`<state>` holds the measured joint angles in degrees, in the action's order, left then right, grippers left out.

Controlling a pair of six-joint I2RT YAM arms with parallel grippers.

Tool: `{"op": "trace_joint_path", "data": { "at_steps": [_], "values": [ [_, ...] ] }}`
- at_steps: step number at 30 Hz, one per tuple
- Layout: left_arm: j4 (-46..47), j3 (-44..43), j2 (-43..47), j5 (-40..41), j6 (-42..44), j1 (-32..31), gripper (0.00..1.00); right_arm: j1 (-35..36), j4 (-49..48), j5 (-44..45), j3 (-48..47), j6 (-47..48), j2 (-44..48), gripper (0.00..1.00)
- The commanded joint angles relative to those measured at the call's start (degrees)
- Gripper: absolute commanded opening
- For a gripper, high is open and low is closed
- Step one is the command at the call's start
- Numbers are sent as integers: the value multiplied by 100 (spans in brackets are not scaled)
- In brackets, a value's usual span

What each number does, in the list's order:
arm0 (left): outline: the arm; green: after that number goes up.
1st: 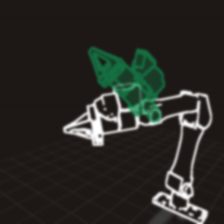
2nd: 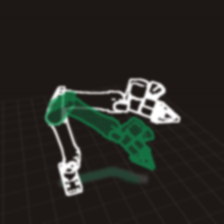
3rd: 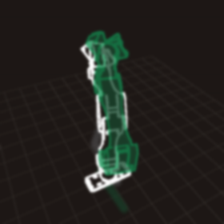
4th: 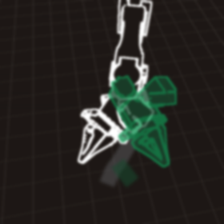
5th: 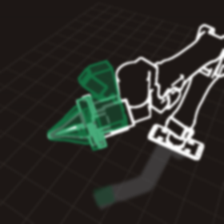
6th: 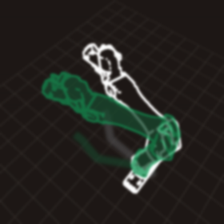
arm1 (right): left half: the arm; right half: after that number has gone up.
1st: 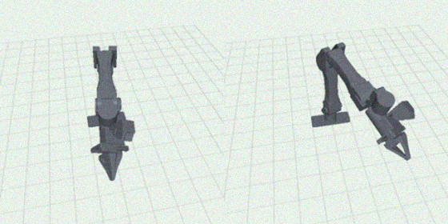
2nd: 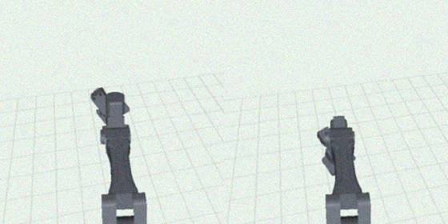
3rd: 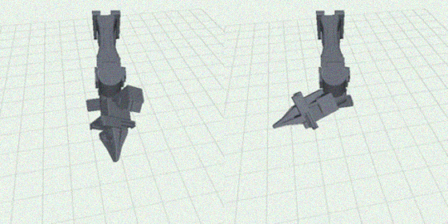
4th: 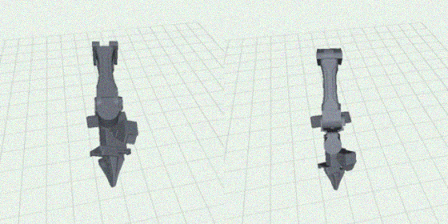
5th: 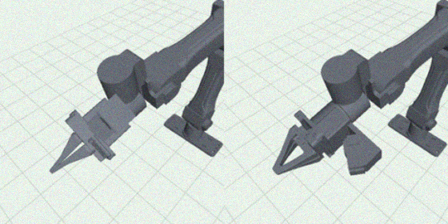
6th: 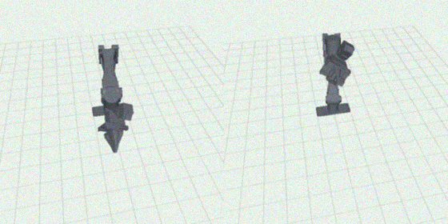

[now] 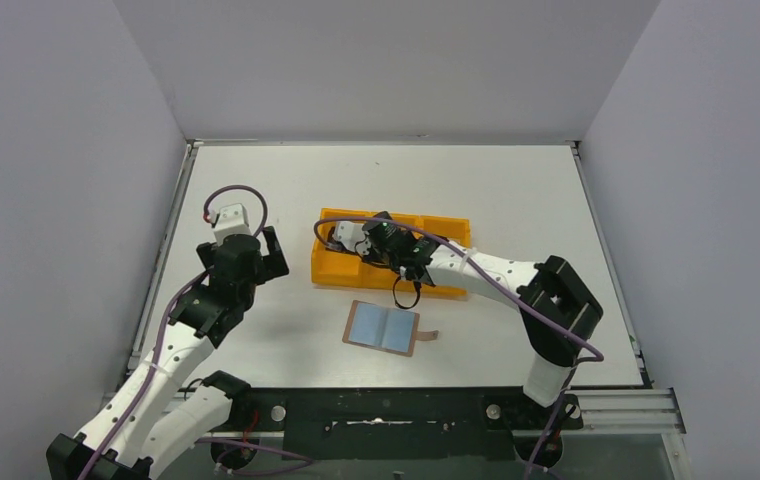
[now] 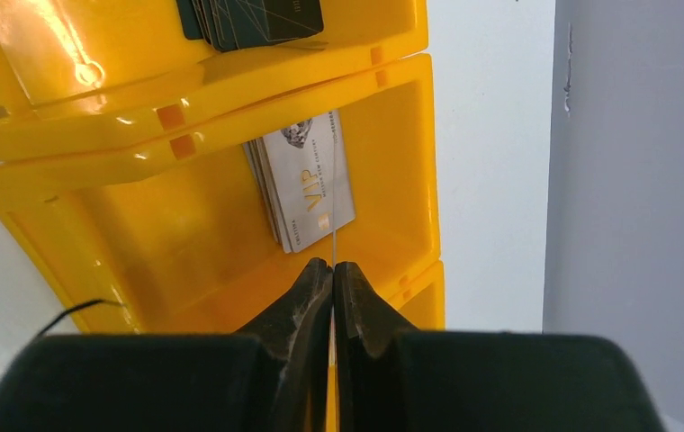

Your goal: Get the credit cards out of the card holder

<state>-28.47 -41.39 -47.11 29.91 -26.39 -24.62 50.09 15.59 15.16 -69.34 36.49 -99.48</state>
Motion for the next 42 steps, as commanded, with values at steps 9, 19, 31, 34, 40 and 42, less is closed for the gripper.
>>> {"op": "trace_joint_path", "data": {
  "at_steps": [9, 19, 31, 34, 40, 42],
  "values": [
    [280, -37, 239, 125, 46, 124, 95, -418, -664, -79, -134, 1052, -559, 2],
    [305, -43, 249, 61, 73, 201, 95, -470, -1362, 256, 119, 1325, -839, 5],
    [351, -29, 219, -72, 108, 254, 95, -588, -1443, 203, 168, 1258, -1064, 14],
    [351, -20, 237, -81, 108, 264, 95, -637, -1233, -97, 166, 1101, -928, 18],
    [368, -15, 233, -134, 117, 291, 95, -710, -914, -382, 101, 906, -838, 24],
    [372, -10, 227, -143, 117, 299, 95, -746, -847, -526, 50, 784, -790, 27]
  ]
}}
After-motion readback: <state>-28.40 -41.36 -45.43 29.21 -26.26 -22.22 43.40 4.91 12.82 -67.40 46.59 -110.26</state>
